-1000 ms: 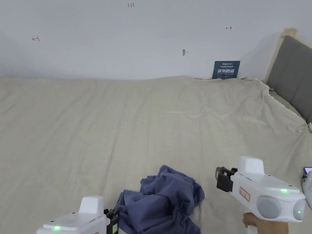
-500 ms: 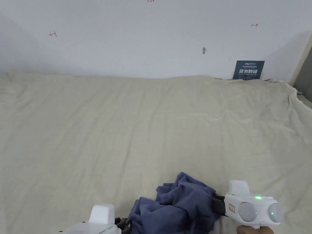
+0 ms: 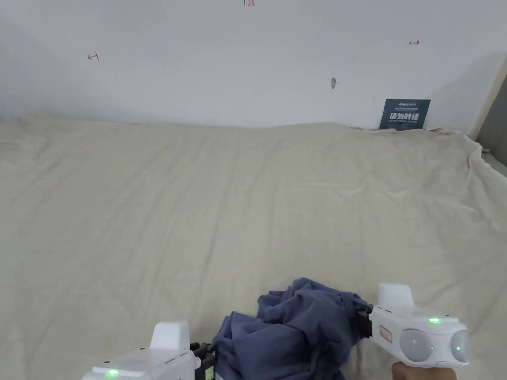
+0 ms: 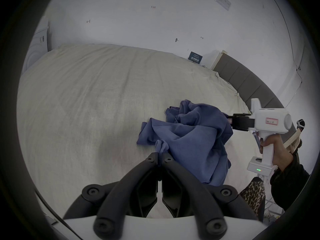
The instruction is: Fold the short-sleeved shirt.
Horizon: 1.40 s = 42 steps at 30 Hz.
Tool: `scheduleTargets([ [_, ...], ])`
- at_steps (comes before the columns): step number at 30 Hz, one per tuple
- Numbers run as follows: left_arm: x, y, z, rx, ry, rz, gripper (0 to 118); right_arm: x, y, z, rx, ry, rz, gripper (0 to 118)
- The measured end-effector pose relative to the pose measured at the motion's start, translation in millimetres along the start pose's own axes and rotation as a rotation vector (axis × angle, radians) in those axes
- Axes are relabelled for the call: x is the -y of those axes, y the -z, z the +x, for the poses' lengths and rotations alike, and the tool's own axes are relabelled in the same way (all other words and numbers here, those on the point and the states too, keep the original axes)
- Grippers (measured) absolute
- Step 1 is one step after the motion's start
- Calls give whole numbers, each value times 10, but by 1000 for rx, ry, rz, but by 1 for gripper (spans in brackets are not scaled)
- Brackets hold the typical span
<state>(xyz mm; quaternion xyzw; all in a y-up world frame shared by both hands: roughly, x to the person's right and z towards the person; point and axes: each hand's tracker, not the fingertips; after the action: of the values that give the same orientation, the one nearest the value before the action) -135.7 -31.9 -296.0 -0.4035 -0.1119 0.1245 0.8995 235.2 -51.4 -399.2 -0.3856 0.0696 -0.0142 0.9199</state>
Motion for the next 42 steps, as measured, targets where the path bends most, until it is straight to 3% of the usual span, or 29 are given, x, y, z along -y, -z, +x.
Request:
scheduleTargets([
  [8,-193,-280,-133,-4,-70,76,1,-392,-984,278,36,48,248,1],
  [19,-1272,-885,-428,-135,-32,299,1,-1108,-1878,604,114,6,433,1],
  [27,-2244,-1285,-489,-298,14,457,1,-1791,-2042,681,208,-59,513,1],
  [32,-2693,-1383,-336,-384,69,536,1,-2176,-1988,547,307,-163,573,1],
  [42,-3456,-1340,-204,-507,191,645,1,-2779,-1738,369,393,-215,652,1],
])
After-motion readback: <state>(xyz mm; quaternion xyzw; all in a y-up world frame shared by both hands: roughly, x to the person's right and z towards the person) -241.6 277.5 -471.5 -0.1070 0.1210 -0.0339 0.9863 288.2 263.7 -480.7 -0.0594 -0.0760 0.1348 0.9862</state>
